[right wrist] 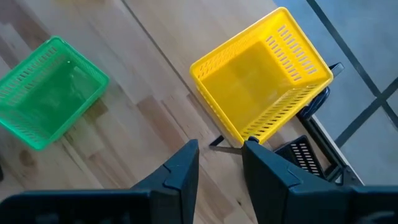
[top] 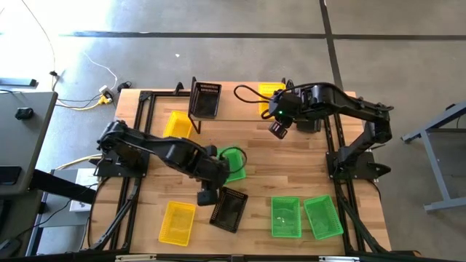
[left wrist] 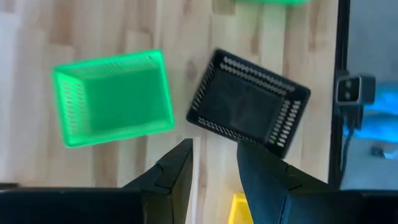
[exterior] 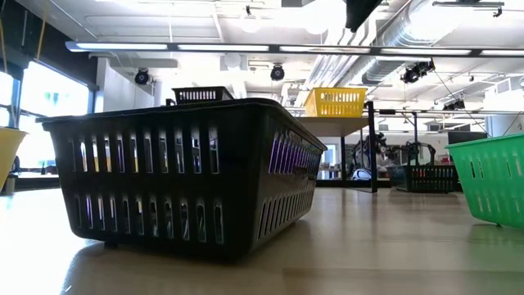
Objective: Stack baskets on shelf by color
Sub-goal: Put the top green bin on the shelf
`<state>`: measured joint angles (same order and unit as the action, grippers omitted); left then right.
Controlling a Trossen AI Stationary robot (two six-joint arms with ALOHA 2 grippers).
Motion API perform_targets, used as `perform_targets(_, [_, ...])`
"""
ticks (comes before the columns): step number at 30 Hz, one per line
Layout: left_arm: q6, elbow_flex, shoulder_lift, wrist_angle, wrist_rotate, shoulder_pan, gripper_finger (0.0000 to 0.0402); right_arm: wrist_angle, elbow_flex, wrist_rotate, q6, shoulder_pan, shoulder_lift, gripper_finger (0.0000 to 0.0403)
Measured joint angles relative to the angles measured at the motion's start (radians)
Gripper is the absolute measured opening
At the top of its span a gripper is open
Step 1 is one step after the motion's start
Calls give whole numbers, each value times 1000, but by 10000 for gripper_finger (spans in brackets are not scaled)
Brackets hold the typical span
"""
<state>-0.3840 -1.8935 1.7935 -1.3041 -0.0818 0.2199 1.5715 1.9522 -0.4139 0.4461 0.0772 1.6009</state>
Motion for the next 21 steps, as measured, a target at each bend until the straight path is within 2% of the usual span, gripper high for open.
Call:
perform_targets(5, [65,0,65,-5,22,-2,115,0,0,4,-8,0,-1,110])
perform_targets(14, [166,0,193,11,-39,-4,115,0,0,4,-50,0,-3,110])
perform_targets(21, [168,0,243,73,-111,-12,115,0,-1,5,-71,0,-3,110])
